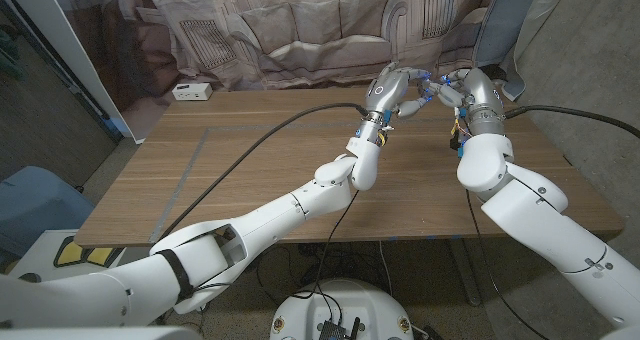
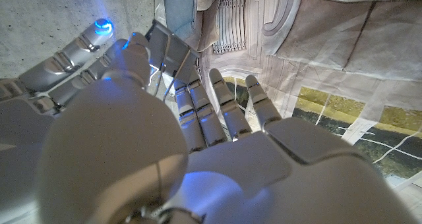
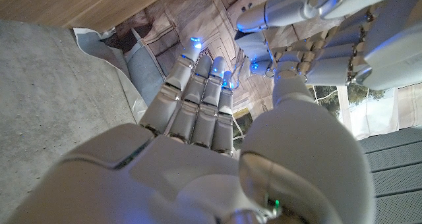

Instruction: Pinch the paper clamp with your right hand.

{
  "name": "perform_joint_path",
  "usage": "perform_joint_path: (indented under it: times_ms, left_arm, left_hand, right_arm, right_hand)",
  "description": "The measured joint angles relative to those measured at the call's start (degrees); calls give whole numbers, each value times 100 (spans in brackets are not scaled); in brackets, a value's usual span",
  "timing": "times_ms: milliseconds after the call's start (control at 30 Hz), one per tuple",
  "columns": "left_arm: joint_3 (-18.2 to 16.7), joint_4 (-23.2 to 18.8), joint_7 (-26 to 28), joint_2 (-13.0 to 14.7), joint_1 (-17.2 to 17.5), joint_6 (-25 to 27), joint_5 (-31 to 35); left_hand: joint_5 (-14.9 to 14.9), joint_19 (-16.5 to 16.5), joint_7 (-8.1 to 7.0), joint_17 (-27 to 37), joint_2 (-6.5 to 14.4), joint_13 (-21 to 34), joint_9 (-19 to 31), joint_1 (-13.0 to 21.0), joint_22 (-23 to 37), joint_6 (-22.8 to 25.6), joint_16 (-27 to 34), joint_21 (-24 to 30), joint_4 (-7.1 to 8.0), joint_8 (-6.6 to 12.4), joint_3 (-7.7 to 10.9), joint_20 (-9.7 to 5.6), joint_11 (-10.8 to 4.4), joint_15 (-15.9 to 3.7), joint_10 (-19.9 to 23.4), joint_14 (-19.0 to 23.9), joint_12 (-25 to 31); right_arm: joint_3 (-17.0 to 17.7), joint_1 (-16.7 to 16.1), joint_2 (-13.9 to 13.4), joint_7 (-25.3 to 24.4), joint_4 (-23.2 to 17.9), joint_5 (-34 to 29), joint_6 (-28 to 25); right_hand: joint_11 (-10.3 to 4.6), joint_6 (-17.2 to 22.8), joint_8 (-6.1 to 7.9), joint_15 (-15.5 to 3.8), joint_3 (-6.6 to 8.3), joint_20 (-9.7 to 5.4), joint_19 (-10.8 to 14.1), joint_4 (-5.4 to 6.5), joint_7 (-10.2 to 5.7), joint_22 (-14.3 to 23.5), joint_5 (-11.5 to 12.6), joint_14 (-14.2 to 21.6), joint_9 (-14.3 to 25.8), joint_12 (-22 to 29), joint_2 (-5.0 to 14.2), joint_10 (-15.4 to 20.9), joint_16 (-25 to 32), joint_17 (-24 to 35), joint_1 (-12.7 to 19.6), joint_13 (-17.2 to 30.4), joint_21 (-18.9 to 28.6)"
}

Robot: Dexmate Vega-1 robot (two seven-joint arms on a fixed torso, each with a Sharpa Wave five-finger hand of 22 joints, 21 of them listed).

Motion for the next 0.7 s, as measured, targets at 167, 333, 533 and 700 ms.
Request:
perform_joint_path:
  times_ms: [167,333,533,700]
  left_arm:
    - [0,0,-26,13,-5,-7,-2]
    - [12,0,-77,29,-22,-17,1]
    - [24,-6,-158,47,-36,-17,9]
    - [28,-32,-219,70,-40,-3,10]
  left_hand:
    - [27,19,0,-27,0,1,0,0,0,0,-22,0,0,0,0,18,-11,0,11,0,-35]
    - [27,19,-56,-27,67,24,0,-68,0,-56,-45,0,0,-38,0,18,-55,0,-29,0,-107]
    - [27,19,-150,-27,135,55,28,-135,0,-149,-85,0,24,-122,-25,18,-153,5,-123,-5,-213]
    - [26,19,-219,-27,133,77,31,-138,0,-219,-91,0,41,-175,-42,18,-213,-2,-179,-44,-267]
  right_arm:
    - [14,-14,11,-10,30,1,65]
    - [45,-33,23,-15,53,4,132]
    - [95,-65,35,-20,84,18,209]
    - [125,-81,41,-22,109,32,299]
  right_hand:
    - [-31,37,15,-31,-29,0,0,22,-23,0,0,31,3,0,0,31,0,12,0,0,0]
    - [-39,76,15,-74,-39,-30,30,33,-63,0,-4,93,3,0,0,64,44,27,0,0,21]
    - [-132,179,15,-94,-53,-49,51,47,-23,0,-6,174,3,0,16,175,89,53,91,0,44]
    - [-155,220,15,-94,-53,-50,94,47,-64,-1,-12,195,2,0,31,230,89,53,152,0,44]
